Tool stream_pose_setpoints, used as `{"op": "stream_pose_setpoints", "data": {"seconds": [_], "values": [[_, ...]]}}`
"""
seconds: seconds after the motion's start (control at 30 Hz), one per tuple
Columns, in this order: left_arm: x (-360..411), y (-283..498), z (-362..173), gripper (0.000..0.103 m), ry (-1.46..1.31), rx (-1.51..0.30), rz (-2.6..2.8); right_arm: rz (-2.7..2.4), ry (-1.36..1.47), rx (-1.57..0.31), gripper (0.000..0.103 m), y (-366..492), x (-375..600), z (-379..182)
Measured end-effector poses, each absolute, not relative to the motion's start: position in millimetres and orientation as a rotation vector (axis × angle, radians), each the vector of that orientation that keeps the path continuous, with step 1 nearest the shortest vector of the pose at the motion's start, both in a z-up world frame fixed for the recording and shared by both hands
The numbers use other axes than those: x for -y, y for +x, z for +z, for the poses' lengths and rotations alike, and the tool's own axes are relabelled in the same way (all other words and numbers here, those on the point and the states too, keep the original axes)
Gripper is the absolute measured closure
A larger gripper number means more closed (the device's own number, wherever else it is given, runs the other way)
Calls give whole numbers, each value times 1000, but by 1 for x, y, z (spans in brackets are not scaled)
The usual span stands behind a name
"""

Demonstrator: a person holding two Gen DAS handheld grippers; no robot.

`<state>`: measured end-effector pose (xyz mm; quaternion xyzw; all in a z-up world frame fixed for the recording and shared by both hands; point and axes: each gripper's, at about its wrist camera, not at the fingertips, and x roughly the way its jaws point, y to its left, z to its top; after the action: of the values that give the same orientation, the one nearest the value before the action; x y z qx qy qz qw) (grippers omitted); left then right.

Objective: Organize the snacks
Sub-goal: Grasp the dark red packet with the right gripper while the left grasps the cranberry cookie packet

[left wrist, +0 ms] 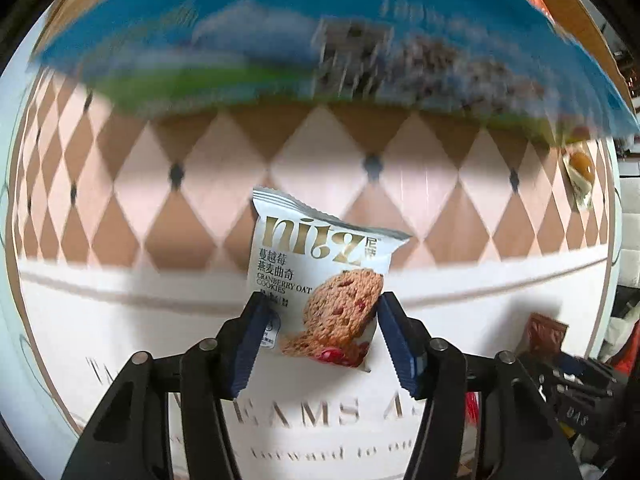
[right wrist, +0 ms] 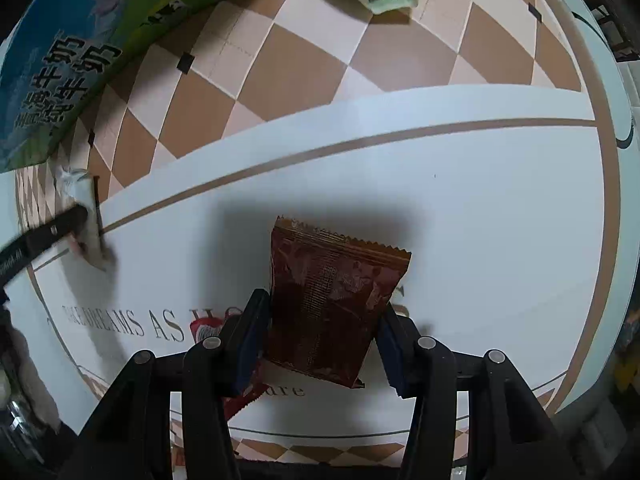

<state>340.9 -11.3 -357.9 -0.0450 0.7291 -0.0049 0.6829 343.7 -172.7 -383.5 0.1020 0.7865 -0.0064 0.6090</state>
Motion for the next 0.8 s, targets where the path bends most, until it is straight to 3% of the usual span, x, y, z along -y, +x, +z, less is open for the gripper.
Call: {"op": "stream_pose_setpoints", "data": {"seconds": [0.27,0.47,0.63,0.8], "values": [[21,306,-366,47,-136,-1668,18,5,233,-1828,49,337,178,-381],[-5,314,-383,28,-118,-1694,24,-4,268,-1858,47,339,188,-384],[5,324,-390,24,-58,-1684,28,-24,287,-1883,36,341,199,-386],[19,327,-390,23,-63,-1675,34,-29,288,-1886,34,341,202,-386]]}}
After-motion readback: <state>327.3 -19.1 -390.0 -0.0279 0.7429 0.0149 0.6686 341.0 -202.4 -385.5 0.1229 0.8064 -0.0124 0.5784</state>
